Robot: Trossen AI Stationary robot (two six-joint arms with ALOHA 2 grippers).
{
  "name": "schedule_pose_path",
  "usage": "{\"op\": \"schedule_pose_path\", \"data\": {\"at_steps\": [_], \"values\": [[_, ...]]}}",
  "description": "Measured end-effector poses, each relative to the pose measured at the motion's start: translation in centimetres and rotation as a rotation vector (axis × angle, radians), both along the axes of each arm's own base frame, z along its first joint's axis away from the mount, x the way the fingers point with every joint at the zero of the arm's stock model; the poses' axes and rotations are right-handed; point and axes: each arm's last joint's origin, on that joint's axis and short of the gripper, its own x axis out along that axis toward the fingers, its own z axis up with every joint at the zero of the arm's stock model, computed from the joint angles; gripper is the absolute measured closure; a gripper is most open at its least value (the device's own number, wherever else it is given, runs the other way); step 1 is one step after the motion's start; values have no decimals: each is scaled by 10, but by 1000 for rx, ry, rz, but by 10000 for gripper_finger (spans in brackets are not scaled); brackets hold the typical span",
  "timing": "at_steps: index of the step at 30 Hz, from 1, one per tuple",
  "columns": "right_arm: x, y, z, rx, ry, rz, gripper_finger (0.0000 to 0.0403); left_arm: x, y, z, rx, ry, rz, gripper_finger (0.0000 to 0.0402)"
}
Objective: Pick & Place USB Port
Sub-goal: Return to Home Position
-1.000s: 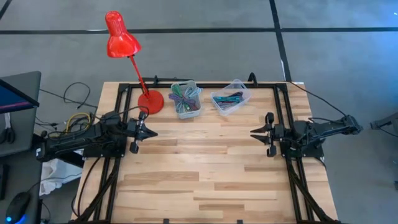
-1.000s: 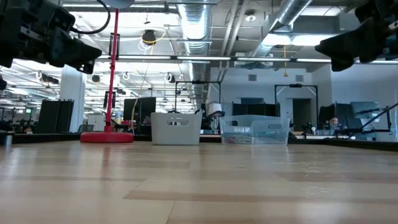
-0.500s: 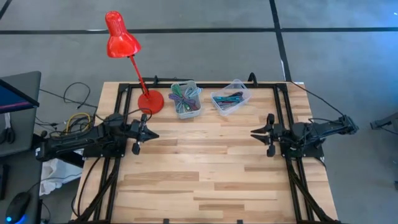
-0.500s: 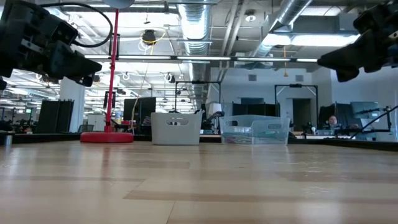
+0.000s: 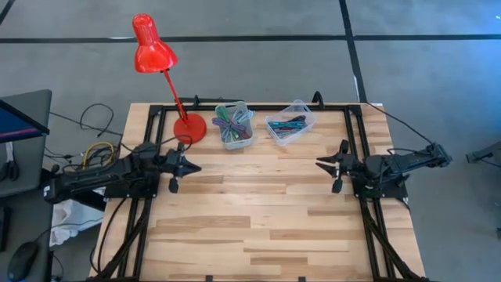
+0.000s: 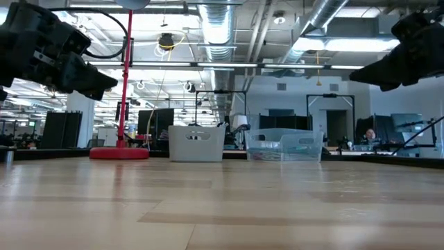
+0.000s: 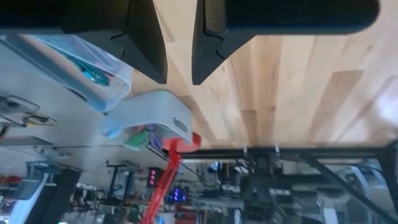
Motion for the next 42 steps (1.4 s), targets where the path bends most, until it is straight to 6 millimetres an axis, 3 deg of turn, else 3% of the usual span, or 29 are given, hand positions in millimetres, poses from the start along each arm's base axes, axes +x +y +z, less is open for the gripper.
{"op": "schedule_pose_path", "data": {"at_steps": [6, 42], "values": [[3, 1, -4, 23, 43, -12, 334, 3, 1, -4, -14, 47, 8, 389], [4, 3, -6, 47, 48, 8, 334, 4, -3, 7, -19, -64, -58, 396]]}}
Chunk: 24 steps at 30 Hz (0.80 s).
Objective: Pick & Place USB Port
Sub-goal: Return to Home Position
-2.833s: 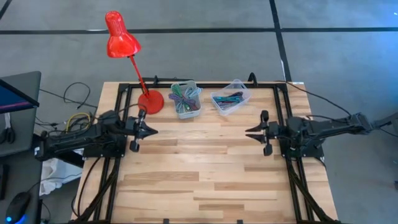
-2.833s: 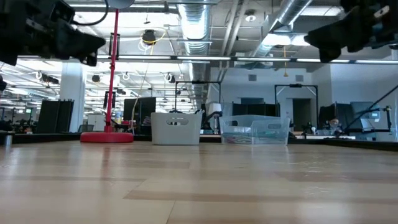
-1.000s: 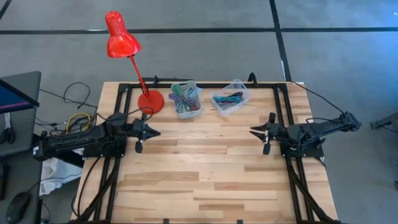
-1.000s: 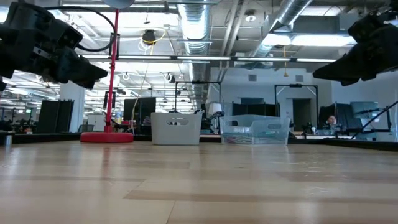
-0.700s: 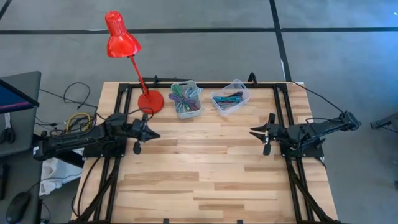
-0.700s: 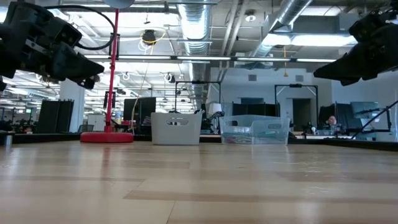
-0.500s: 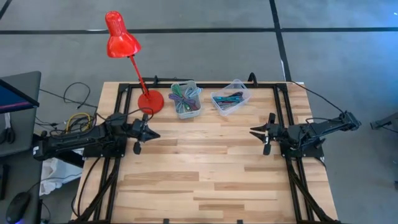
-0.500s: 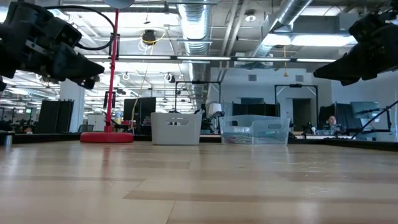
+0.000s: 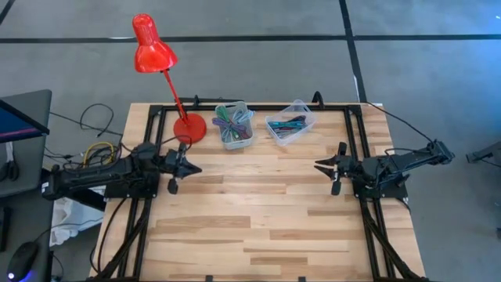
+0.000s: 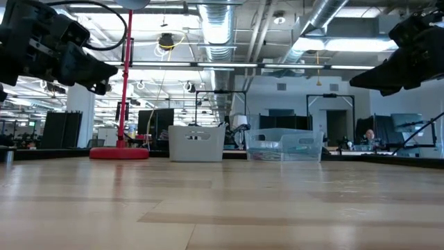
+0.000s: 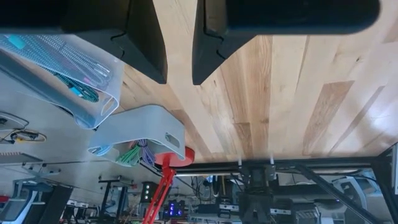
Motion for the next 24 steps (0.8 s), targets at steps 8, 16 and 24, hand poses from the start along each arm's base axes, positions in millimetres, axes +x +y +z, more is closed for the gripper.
{"op": "schedule_pose_path", "data": {"at_steps": [8, 16, 24], "values": [[0, 0, 0, -8, 2, 1, 334, 1, -7, 0, 13, -7, -46, 392], [0, 0, 0, -10, 4, 7, 334, 1, -7, 0, 7, -6, -46, 392], [0, 0, 0, -8, 3, 8, 334, 1, -7, 1, 8, -7, -46, 391]]}}
